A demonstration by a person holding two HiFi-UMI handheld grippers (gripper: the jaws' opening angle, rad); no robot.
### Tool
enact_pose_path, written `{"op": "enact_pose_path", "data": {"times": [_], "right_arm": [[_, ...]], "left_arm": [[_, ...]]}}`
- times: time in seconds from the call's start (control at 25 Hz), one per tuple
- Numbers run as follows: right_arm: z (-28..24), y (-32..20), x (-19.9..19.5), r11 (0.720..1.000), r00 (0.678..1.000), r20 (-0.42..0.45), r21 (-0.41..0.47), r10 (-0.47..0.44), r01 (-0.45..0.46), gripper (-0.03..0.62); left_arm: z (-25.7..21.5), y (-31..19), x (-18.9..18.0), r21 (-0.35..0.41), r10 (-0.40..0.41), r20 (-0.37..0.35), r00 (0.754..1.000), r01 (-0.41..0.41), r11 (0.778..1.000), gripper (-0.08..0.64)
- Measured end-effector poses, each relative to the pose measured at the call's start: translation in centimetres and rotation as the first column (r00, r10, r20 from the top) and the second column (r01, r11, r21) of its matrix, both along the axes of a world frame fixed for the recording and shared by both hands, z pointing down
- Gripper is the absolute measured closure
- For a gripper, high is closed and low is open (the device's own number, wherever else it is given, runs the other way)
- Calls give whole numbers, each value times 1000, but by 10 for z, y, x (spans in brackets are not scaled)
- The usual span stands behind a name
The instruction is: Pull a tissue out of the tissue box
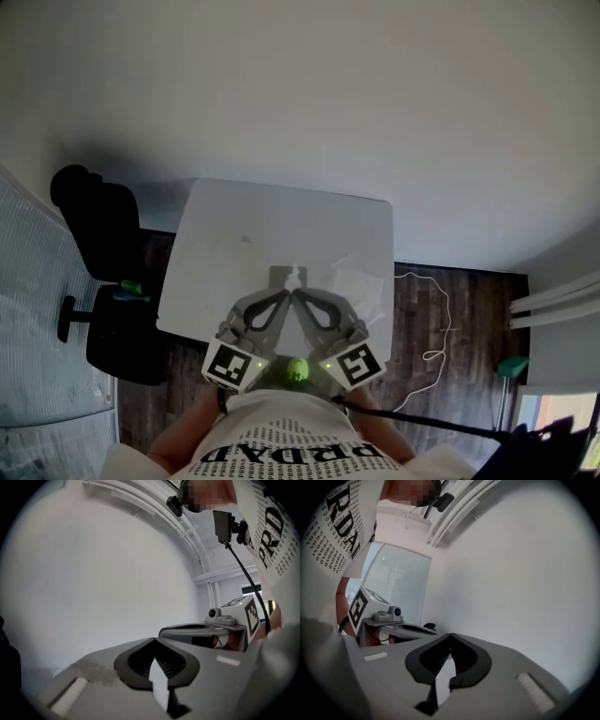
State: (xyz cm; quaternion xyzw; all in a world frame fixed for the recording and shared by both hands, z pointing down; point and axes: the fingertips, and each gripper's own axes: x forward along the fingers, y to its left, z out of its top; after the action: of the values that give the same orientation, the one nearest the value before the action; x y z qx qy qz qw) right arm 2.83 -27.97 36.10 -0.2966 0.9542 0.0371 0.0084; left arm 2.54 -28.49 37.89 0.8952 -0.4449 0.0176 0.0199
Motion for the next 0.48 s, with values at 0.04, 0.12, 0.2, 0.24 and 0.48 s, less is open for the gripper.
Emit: {"op": "enact_pose_path", "data": {"times": [0.04, 0.12, 0.2, 0.24, 0.48], "right_arm": [[1, -3, -2, 1000, 1000, 0, 2, 4, -4, 583], [3, -9, -5, 1000, 1000, 0, -3, 14, -14, 583], [10, -16, -8, 1000, 1000, -16, -18, 21, -21, 583], [14, -19, -10, 999, 999, -27, -25, 23, -23, 583], [40, -32, -15, 998, 997, -70, -63, 26, -30, 554]], "left_arm": [[2, -3, -2, -3, 4, 2, 1000, -4, 1000, 554], [6, -9, -4, -11, 13, 5, 1000, -12, 1000, 554], [9, -14, -7, -16, 19, 3, 1000, -19, 1000, 554], [12, -17, -9, -23, 21, 3, 1000, -21, 1000, 554], [43, -26, -19, -72, 30, 25, 999, -28, 997, 554]]}}
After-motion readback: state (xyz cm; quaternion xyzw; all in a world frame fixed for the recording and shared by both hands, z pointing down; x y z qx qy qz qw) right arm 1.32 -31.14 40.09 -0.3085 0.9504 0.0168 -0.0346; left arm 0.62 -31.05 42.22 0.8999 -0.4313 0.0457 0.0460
